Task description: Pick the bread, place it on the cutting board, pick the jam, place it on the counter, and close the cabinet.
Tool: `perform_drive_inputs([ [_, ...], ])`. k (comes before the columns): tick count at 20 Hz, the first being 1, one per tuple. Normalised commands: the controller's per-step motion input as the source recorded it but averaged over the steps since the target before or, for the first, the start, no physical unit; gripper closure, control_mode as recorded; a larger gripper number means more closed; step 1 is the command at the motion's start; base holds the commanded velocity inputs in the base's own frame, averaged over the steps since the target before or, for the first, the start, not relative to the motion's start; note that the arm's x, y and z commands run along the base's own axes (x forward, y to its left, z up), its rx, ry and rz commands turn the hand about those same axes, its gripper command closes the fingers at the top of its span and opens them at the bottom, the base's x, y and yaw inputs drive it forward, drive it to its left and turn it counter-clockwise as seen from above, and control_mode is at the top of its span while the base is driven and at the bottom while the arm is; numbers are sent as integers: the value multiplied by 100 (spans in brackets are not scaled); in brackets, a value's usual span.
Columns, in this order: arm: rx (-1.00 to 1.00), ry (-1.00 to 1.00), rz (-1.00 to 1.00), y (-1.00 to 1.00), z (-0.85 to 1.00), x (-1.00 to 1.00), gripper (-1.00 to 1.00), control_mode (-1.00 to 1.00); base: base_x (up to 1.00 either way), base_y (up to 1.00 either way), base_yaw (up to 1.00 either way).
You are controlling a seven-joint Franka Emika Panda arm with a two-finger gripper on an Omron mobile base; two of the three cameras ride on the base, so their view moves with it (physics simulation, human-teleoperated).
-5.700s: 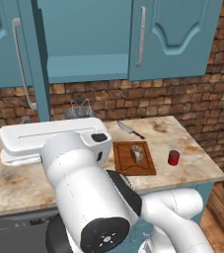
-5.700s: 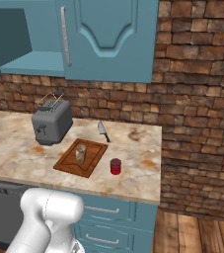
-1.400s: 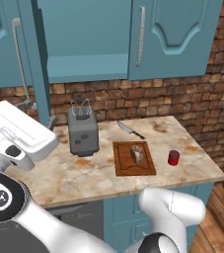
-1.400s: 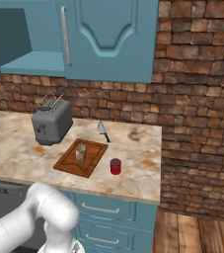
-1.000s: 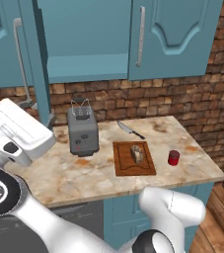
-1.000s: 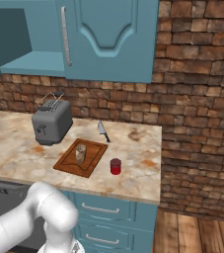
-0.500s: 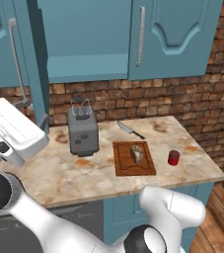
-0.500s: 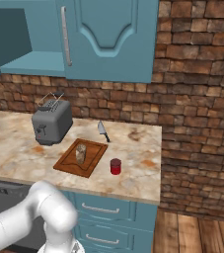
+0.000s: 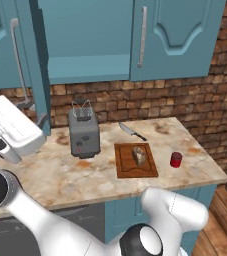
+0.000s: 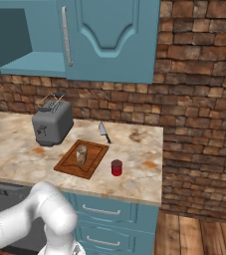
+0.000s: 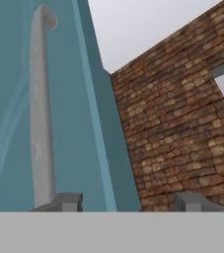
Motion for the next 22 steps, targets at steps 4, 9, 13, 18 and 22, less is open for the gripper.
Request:
perform_drive_inputs([
  [4, 0, 0, 0, -23, 0, 28, -100, -100, 0, 0, 0],
  [9, 0, 0, 2, -31, 0, 10, -100, -100, 0, 0, 0],
  [13, 0, 0, 3, -39, 0, 3, -100, -100, 0, 0, 0],
  [18, 0, 0, 4, -37, 0, 4, -100, -100, 0, 0, 0],
  [22, 0, 1, 5, -29, 0, 4, -100, -100, 0, 0, 0],
])
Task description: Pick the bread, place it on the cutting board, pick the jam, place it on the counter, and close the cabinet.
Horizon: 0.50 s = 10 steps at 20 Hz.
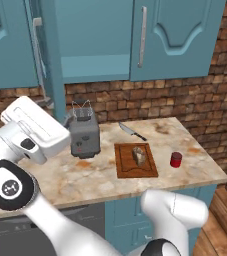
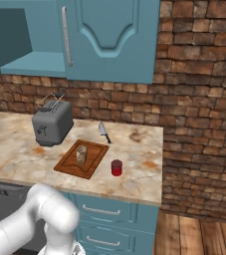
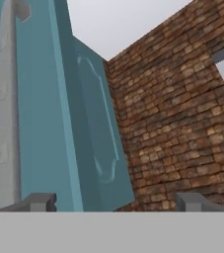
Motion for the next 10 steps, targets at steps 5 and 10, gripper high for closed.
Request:
perform_drive_inputs([
  [5, 0, 4, 4, -23, 0, 8, -100, -100, 0, 0, 0],
  [10, 0, 5, 3, -21, 0, 8, -100, -100, 0, 0, 0],
])
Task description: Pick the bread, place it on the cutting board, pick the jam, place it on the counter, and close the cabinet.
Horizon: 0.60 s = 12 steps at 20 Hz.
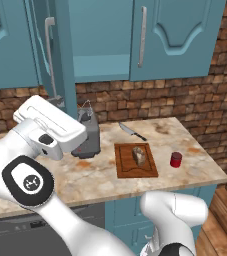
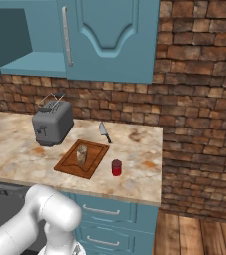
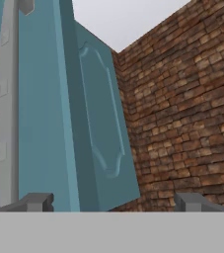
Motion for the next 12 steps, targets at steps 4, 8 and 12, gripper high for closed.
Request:
perform_drive_inputs([
  [4, 0, 5, 3, -20, 0, 6, -100, -100, 0, 0, 0],
  [8, 0, 5, 2, -20, 0, 10, -100, -100, 0, 0, 0],
  [12, 0, 5, 3, -21, 0, 9, -100, -100, 0, 0, 0],
])
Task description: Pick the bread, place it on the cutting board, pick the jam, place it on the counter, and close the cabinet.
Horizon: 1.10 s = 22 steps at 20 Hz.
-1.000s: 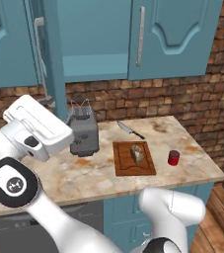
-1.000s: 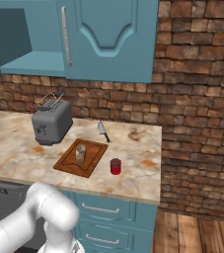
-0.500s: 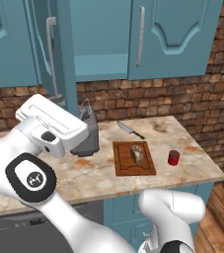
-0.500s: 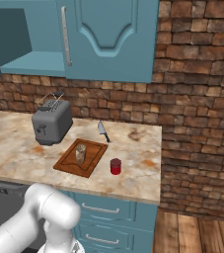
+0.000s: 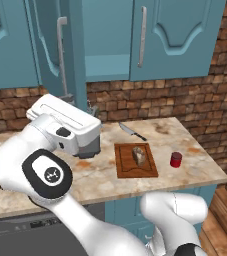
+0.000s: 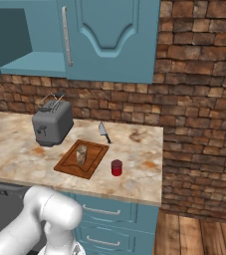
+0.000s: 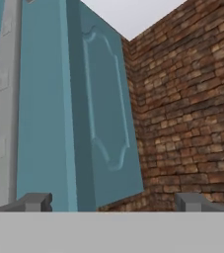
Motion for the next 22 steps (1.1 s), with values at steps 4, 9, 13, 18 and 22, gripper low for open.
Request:
perform_drive_inputs([
  [4, 0, 4, 3, -21, 0, 10, -100, -100, 0, 0, 0],
  [9, 0, 3, 3, -22, 0, 10, -100, -100, 0, 0, 0],
  [13, 0, 3, 3, -22, 0, 11, -100, -100, 0, 0, 0],
  [18, 0, 4, 2, -18, 0, 14, -100, -100, 0, 0, 0],
  [22, 0, 3, 3, -20, 0, 13, -100, -100, 0, 0, 0],
])
